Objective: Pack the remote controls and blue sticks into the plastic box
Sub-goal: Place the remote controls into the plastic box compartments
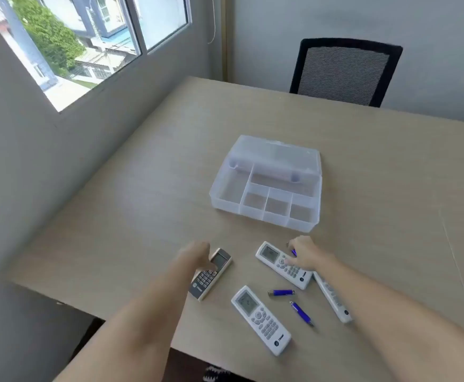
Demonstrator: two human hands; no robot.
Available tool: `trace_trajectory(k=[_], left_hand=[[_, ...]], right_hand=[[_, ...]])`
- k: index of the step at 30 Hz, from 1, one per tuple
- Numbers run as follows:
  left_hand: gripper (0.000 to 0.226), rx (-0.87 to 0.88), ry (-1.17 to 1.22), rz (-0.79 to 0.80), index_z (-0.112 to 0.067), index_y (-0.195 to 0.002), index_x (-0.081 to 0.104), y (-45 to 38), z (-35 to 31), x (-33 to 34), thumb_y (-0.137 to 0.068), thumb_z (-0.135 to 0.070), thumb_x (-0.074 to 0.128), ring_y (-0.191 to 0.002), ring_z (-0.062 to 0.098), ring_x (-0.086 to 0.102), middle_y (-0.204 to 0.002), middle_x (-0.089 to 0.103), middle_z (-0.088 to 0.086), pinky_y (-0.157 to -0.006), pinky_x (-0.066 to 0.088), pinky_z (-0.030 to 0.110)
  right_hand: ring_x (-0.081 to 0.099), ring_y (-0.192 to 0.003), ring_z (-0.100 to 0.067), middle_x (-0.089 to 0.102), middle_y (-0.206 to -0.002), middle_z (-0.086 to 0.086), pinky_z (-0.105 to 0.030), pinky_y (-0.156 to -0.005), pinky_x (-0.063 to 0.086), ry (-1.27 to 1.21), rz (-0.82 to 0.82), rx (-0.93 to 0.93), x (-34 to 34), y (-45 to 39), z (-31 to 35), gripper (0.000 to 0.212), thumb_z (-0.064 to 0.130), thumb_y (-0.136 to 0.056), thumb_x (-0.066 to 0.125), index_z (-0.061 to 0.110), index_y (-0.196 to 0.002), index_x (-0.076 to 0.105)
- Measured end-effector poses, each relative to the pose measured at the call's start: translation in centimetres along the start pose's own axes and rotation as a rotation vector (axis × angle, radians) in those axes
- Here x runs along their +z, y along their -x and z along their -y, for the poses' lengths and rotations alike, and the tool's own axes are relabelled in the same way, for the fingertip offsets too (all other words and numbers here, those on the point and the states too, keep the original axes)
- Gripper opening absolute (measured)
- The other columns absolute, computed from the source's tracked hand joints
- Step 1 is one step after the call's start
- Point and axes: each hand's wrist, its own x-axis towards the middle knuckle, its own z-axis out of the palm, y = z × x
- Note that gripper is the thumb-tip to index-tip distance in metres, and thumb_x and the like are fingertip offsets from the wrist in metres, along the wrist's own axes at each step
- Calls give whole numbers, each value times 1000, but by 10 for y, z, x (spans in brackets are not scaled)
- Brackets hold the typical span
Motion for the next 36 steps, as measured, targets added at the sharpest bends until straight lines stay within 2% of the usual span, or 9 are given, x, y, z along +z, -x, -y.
trace_trajectory(k=[2, 6, 11, 17, 22, 25, 27, 33, 36], left_hand=[[62, -54, -30, -6, -11, -116, 55, 7, -5, 12, -70, -47, 72, -109, 29, 60, -119, 60, 8, -84, 51, 36], [63, -105, 22, -74, -11, -113, 47, 12, -10, 37, -67, -48, 70, -107, 30, 59, -115, 56, 9, -78, 48, 36], [45, -55, 366, -212, -13, -98, 36, 10, -10, 25, -76, -39, 64, -85, 32, 59, -91, 54, 7, -64, 45, 35], [44, 53, 811, -564, -8, -104, 41, -28, -41, -80, -83, -34, 69, -81, 25, 58, -92, 62, 6, -66, 49, 36], [34, 99, 985, -405, -1, -122, 38, -99, -64, -140, -99, -24, 46, -97, 29, 57, -109, 56, 14, -70, 51, 33], [28, 16, 907, -278, -2, -122, 38, -135, -67, -138, -100, -20, 38, -102, 35, 58, -114, 56, 20, -87, 52, 45], [20, -24, 864, -231, -5, -116, 38, -149, -67, -131, -100, -16, 37, -93, 29, 53, -105, 52, 14, -80, 50, 42], [32, -15, 697, -142, -7, -126, 36, -168, -70, -111, -94, -4, 34, -84, 30, 50, -94, 52, 14, -63, 42, 34], [28, 22, 493, -184, -3, -122, 39, -163, -71, -105, -95, -6, 33, -91, 34, 53, -111, 57, 23, -72, 39, 37]], right_hand=[[53, -101, -29, 51, -96, -7, -38, -79, 49, 88, 32, 4, 10, -1, 2, 35, 45, -69, 70, 14, -74, 54], [48, -109, -27, 49, -117, -8, -37, -86, 44, 262, -24, -10, 31, -1, 1, 65, 58, -64, 67, 12, -110, 55], [48, -99, -27, 54, -110, -7, -34, -79, 38, 343, -170, -114, 40, -5, -2, 53, 50, -61, 54, 13, -99, 59], [62, -73, -13, 64, -82, 6, -25, -61, 48, -564, -78, -76, -9, 8, 4, 35, 47, -66, 68, 25, -91, 53], [65, -70, -17, 68, -83, -2, -22, -54, 47, -1007, -129, 7, -84, -19, -6, 35, 40, -75, 73, 16, -95, 58], [62, -62, -17, 68, -86, -6, -22, -42, 40, -1035, -228, 84, -119, -55, -23, 43, 41, -69, 78, 12, -94, 58], [59, -60, -16, 68, -92, -8, -20, -39, 37, -1026, -261, 118, -134, -81, -34, 45, 40, -67, 81, 12, -95, 59], [62, -78, -20, 68, -98, -4, -28, -68, 48, -901, -263, 165, -136, -144, -53, 41, 40, -68, 79, 20, -101, 68], [64, -75, -17, 68, -97, -2, -24, -67, 49, -866, -248, 129, -127, -155, -54, 34, 29, -78, 73, 20, -110, 68]])
